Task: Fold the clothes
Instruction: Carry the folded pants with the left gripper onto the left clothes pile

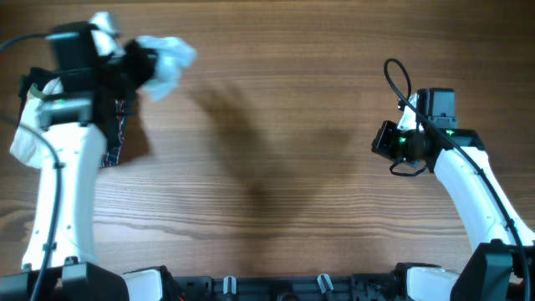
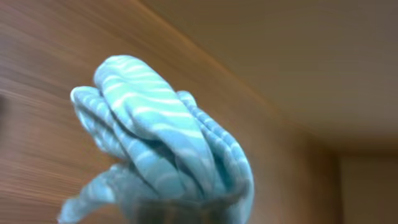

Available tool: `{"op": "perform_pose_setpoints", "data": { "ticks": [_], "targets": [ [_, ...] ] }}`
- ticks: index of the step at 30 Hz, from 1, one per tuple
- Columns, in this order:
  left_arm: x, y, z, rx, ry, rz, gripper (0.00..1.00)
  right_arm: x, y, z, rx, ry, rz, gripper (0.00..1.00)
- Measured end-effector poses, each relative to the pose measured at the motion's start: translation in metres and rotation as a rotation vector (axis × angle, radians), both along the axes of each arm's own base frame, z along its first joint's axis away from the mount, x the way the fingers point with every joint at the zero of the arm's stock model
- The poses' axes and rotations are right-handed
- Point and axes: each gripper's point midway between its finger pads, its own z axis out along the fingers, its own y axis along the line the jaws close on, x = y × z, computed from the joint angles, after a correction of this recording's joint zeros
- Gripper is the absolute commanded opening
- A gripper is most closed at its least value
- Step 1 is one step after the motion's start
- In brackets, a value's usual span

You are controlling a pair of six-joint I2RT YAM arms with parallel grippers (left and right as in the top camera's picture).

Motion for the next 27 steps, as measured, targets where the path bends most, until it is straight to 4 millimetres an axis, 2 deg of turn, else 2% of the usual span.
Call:
{"op": "perform_pose_setpoints", "data": {
  "ticks": [1,4,8,10,15,17,19,21,22,27],
  "targets": [
    [0.002,0.019,0.003,0.007,-0.019,0.034,0.04,0.000,0.000,0.000,0.000,0.001,0.000,0.05],
    [0.004,0.097,0.012,0.031,-0.095,0.166,0.04,-0.001,0.000,0.000,0.000,0.003,0.000,0.05],
    [0.010,0.158,0.013,0.014,-0.183,0.219,0.04,-0.004,0.000,-0.002,0.001,0.018,0.000,0.04],
    [0.015,0.175,0.001,-0.014,-0.194,0.211,0.04,-0.007,0.000,-0.002,0.002,0.030,0.000,0.04],
    [0.035,0.179,-0.031,-0.060,-0.195,0.155,0.04,-0.016,0.001,-0.006,0.004,0.073,0.000,0.04],
    [0.041,0.181,-0.035,-0.061,-0.213,0.141,0.04,-0.020,0.001,-0.007,0.005,0.087,0.000,0.04],
    [0.047,0.182,-0.028,-0.052,-0.259,0.129,0.04,-0.021,0.001,-0.007,0.005,0.094,0.000,0.04],
    [0.055,0.182,-0.005,-0.045,-0.357,0.107,0.04,-0.022,0.001,-0.007,0.005,0.098,0.000,0.04],
    [0.056,0.182,-0.001,-0.048,-0.376,0.106,0.04,-0.022,0.001,-0.007,0.005,0.097,0.000,0.05],
    [0.058,0.183,0.009,-0.059,-0.409,0.111,0.04,-0.025,0.001,-0.008,0.006,0.109,0.000,0.04]
  ]
}}
